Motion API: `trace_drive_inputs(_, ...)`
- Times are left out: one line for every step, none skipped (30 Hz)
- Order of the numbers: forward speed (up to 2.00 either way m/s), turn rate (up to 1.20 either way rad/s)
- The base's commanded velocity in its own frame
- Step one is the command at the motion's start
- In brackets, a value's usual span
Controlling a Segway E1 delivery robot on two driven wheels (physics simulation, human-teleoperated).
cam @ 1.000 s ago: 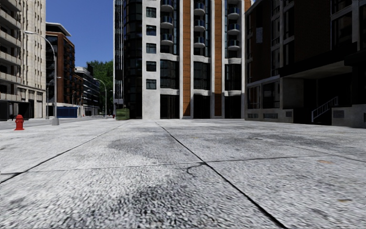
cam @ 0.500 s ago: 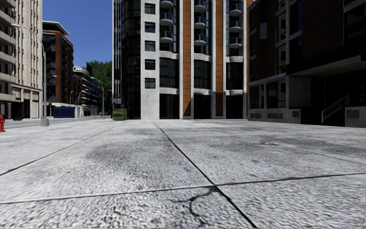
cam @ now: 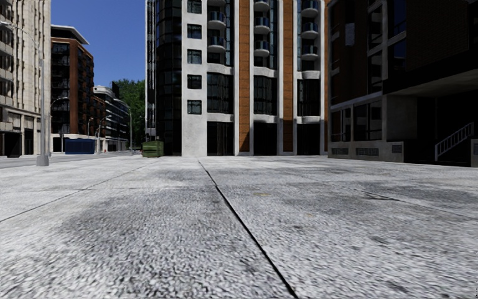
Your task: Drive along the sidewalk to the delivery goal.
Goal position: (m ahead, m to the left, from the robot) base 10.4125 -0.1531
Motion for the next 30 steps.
trace_drive_inputs(2.00, 0.00)
trace_drive_inputs(2.00, 0.00)
trace_drive_inputs(2.00, 0.00)
trace_drive_inputs(2.00, 0.00)
trace_drive_inputs(2.00, 0.00)
trace_drive_inputs(2.00, 0.00)
trace_drive_inputs(2.00, 0.00)
trace_drive_inputs(2.00, 0.00)
trace_drive_inputs(2.00, 0.00)
trace_drive_inputs(2.00, 0.00)
trace_drive_inputs(2.00, 0.00)
trace_drive_inputs(2.00, 0.00)
trace_drive_inputs(2.00, 0.00)
trace_drive_inputs(2.00, 0.00)
trace_drive_inputs(2.00, 0.00)
trace_drive_inputs(2.00, 0.00)
trace_drive_inputs(2.00, 0.00)
trace_drive_inputs(2.00, 0.00)
trace_drive_inputs(2.00, 0.00)
trace_drive_inputs(2.00, 0.00)
trace_drive_inputs(2.00, 0.00)
trace_drive_inputs(2.00, 0.00)
trace_drive_inputs(2.00, 0.00)
trace_drive_inputs(2.00, 0.00)
trace_drive_inputs(2.00, 0.00)
trace_drive_inputs(2.00, 0.00)
trace_drive_inputs(2.00, 0.00)
trace_drive_inputs(2.00, 0.00)
trace_drive_inputs(2.00, 0.00)
trace_drive_inputs(2.00, 0.00)
